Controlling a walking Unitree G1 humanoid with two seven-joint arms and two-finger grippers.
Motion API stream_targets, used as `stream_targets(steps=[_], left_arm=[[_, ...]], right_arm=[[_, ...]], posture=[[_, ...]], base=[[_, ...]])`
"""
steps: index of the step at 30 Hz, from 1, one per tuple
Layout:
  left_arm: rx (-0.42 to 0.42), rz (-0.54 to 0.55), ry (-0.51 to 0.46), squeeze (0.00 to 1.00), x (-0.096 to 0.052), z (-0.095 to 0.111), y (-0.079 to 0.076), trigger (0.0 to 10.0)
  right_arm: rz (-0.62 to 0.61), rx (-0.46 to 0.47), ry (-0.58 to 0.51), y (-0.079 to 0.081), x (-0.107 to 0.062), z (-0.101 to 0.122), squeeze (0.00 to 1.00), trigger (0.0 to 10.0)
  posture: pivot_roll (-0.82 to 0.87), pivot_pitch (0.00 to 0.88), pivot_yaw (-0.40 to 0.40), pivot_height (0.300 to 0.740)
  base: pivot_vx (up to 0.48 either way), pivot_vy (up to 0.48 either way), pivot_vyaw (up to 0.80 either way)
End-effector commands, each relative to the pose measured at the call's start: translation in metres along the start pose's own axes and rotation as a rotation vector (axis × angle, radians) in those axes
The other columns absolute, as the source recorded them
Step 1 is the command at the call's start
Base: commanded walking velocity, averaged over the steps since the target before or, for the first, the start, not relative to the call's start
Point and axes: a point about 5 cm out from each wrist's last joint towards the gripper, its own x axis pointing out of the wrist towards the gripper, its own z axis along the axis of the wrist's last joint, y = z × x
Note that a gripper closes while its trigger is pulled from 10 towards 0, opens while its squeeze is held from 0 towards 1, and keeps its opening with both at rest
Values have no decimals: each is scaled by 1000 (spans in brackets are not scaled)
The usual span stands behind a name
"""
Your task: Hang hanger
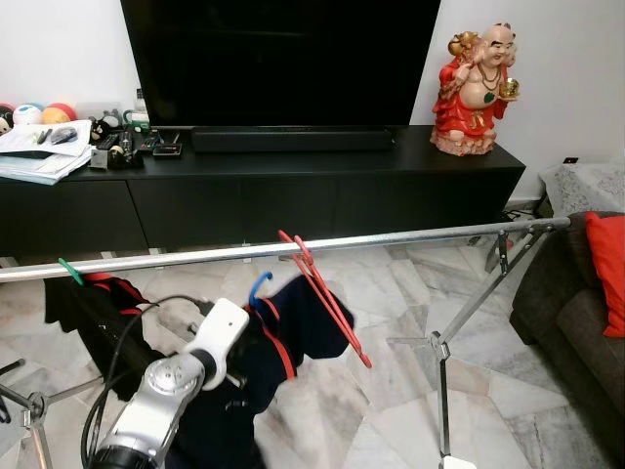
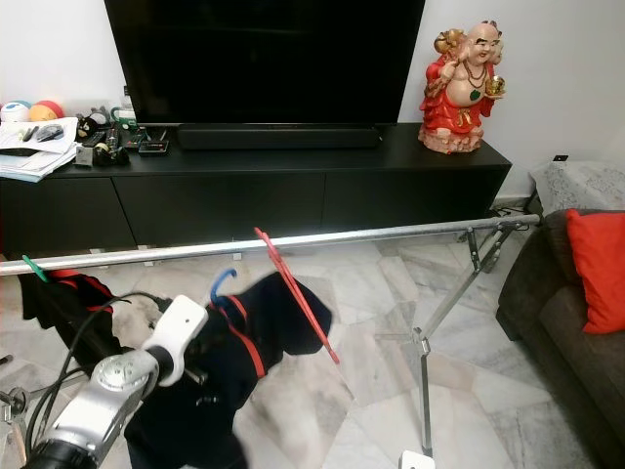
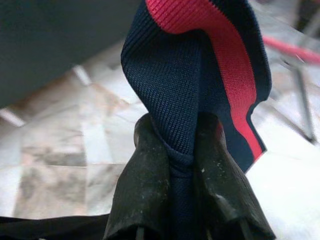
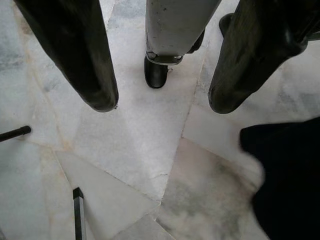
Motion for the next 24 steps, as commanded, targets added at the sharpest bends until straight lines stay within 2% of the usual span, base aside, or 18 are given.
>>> stream_targets(steps=[1, 8, 11, 19, 24], left_arm=[[-12, 34, -67, 0, 3, 13, 5, 10000], [-25, 68, -69, 0, 13, 21, 5, 10000], [-54, 99, -66, 0, 19, 26, 7, 10000], [-80, 185, -18, 0, 32, 35, 17, 10000], [-87, 239, 23, 0, 38, 39, 22, 10000]], right_arm=[[-7, -5, -3, -2, 0, 0, 0, 10000], [-9, -3, -2, -4, 0, -1, 0, 10000], [-9, -2, -1, -4, -1, -1, 0, 10000], [-8, -3, 4, -2, 0, -2, 0, 10000], [-13, -6, -3, -8, 0, 4, 0, 10000]], posture=[[109, 16, -60, 740], [101, 19, -60, 740], [98, 19, -62, 740], [94, 24, -67, 740], [94, 26, -73, 740]], base=[[0, 0, 0], [0, 0, 0], [0, 0, 0], [0, 0, 0], [0, 0, 0]])
